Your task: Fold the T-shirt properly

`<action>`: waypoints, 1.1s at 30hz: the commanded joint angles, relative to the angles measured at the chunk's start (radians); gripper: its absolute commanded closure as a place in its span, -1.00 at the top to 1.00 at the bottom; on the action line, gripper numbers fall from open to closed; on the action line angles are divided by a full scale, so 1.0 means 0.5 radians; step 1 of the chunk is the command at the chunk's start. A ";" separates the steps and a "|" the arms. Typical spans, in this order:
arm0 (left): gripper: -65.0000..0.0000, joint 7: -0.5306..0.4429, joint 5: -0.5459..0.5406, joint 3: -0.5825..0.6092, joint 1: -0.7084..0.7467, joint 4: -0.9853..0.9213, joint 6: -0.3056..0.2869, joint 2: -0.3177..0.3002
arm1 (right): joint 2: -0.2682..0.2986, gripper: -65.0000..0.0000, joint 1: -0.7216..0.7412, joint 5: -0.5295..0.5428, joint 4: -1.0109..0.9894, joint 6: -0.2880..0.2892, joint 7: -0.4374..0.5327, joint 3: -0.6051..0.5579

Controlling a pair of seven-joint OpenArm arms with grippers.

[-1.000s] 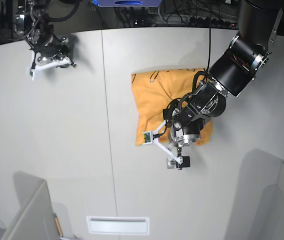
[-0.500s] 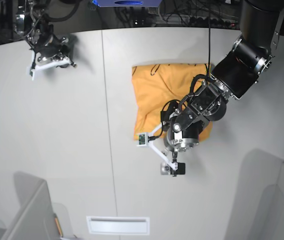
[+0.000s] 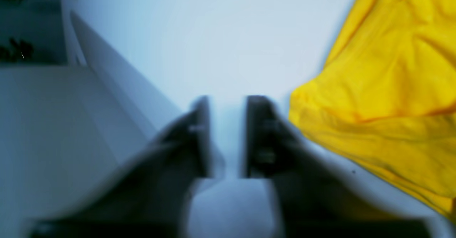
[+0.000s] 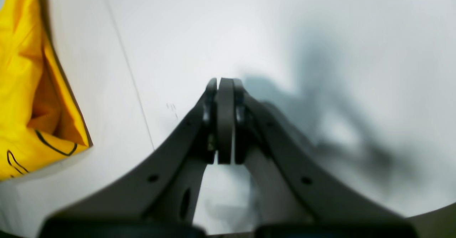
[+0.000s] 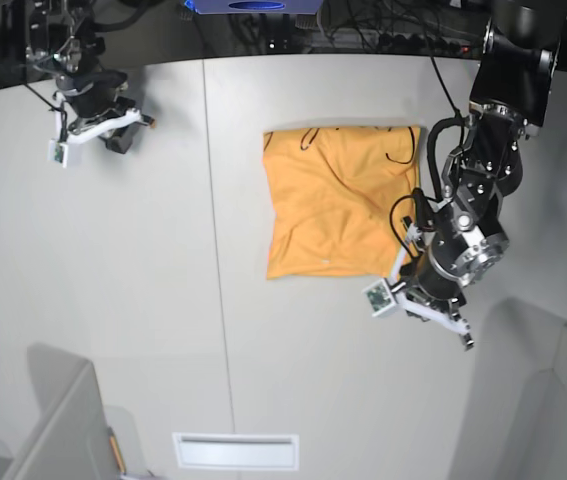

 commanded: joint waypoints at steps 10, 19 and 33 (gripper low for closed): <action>-1.00 -1.117 -0.702 -1.125 0.825 0.134 0.013 -0.024 | -0.326 -1.00 -0.425 -0.952 0.036 0.386 1.212 -0.040; -1.00 -2.290 -0.735 -1.459 1.675 -0.053 0.013 0.053 | -0.437 -1.00 -0.855 -1.149 -0.108 0.419 2.163 -0.055; -1.00 -3.155 -0.717 -1.358 2.412 -0.759 0.013 0.240 | -0.440 -1.00 -1.415 -1.149 -0.351 0.416 2.184 -0.061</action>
